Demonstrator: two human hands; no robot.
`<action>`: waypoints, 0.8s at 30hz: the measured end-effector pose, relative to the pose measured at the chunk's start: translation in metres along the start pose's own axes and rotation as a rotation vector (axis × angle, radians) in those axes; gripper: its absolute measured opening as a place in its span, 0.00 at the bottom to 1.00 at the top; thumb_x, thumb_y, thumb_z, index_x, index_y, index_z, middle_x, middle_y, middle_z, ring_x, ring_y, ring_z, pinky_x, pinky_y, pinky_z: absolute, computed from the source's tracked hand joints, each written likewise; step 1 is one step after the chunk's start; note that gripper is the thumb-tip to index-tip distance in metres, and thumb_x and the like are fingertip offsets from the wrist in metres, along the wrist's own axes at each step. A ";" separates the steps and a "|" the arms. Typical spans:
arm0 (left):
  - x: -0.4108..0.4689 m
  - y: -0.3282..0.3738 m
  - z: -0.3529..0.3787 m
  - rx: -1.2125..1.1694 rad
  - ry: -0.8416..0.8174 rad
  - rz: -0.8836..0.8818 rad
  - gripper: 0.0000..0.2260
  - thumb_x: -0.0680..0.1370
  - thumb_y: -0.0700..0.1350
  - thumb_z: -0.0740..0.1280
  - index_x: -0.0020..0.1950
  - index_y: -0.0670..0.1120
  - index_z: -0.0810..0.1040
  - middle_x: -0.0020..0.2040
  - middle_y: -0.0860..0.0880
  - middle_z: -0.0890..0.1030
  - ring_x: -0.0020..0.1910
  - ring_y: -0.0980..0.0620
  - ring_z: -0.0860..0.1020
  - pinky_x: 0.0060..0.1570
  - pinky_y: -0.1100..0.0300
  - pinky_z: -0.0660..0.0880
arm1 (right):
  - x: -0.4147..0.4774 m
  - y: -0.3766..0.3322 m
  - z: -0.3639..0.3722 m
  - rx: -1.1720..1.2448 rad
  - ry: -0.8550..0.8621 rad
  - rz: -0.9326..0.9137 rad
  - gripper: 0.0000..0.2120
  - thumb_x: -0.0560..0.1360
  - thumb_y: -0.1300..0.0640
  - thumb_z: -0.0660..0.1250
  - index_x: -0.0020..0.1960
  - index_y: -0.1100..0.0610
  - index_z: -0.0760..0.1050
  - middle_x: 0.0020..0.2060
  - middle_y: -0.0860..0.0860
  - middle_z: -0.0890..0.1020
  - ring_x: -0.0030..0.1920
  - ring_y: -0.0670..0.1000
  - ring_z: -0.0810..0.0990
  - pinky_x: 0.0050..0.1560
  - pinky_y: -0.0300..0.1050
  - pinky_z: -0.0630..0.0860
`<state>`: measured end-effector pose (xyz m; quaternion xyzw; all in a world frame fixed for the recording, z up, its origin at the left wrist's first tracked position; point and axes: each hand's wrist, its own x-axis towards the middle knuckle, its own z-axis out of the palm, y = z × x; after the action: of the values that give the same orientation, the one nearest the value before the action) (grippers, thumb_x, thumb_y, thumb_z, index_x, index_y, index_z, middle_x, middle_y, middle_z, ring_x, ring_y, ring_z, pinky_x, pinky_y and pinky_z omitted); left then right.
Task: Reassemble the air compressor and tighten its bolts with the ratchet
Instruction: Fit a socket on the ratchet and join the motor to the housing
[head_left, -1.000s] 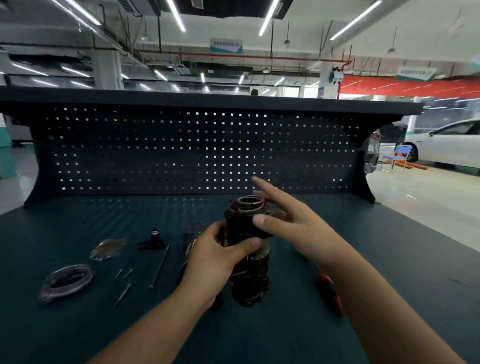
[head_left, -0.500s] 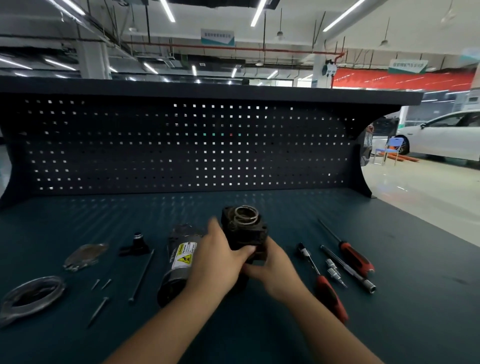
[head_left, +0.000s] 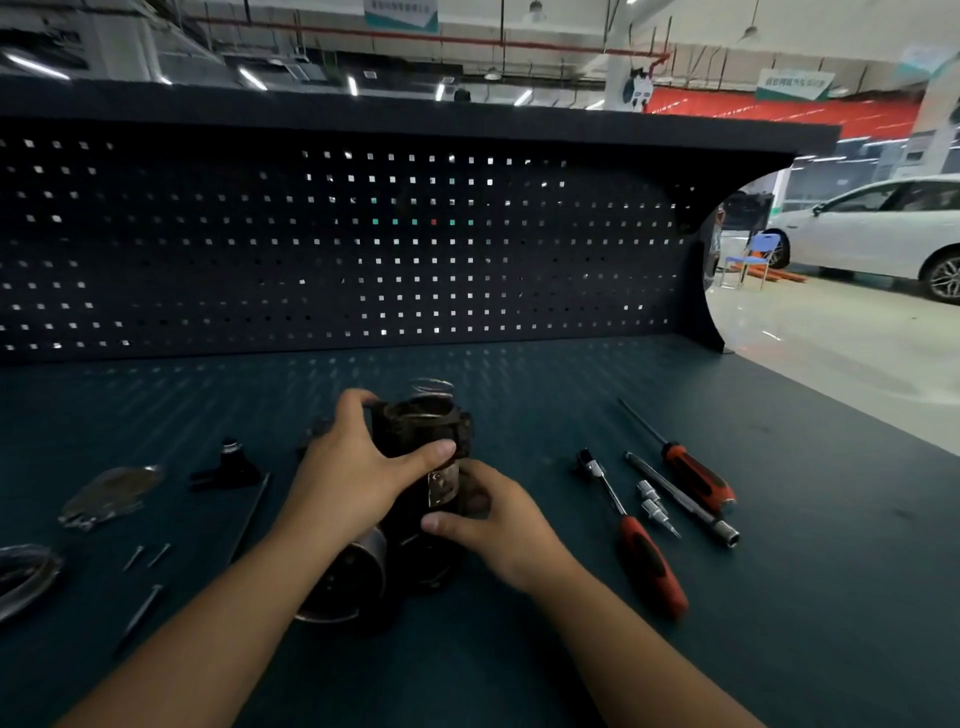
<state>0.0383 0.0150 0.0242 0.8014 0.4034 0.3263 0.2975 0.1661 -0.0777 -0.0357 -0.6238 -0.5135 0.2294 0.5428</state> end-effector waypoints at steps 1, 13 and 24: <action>-0.001 0.000 -0.001 0.005 0.002 -0.009 0.34 0.63 0.66 0.72 0.62 0.55 0.63 0.50 0.55 0.74 0.47 0.54 0.75 0.41 0.58 0.69 | -0.002 0.001 0.000 0.015 -0.009 0.002 0.18 0.70 0.60 0.75 0.56 0.46 0.75 0.48 0.45 0.83 0.49 0.39 0.82 0.50 0.32 0.76; -0.006 -0.002 -0.006 -0.044 -0.046 -0.063 0.33 0.64 0.65 0.73 0.62 0.58 0.62 0.46 0.61 0.74 0.53 0.50 0.76 0.58 0.48 0.73 | -0.013 0.002 0.004 0.044 -0.059 -0.016 0.23 0.73 0.61 0.72 0.59 0.38 0.70 0.52 0.39 0.81 0.53 0.37 0.79 0.53 0.32 0.75; -0.003 -0.005 -0.005 -0.038 -0.075 -0.033 0.38 0.66 0.59 0.74 0.71 0.62 0.59 0.57 0.53 0.78 0.57 0.49 0.76 0.59 0.49 0.72 | -0.009 0.002 0.005 0.122 -0.053 0.011 0.25 0.72 0.64 0.71 0.65 0.45 0.70 0.59 0.49 0.80 0.59 0.49 0.79 0.63 0.51 0.74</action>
<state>0.0304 0.0157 0.0227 0.8005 0.3989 0.2986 0.3330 0.1592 -0.0831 -0.0419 -0.5860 -0.5094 0.2797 0.5646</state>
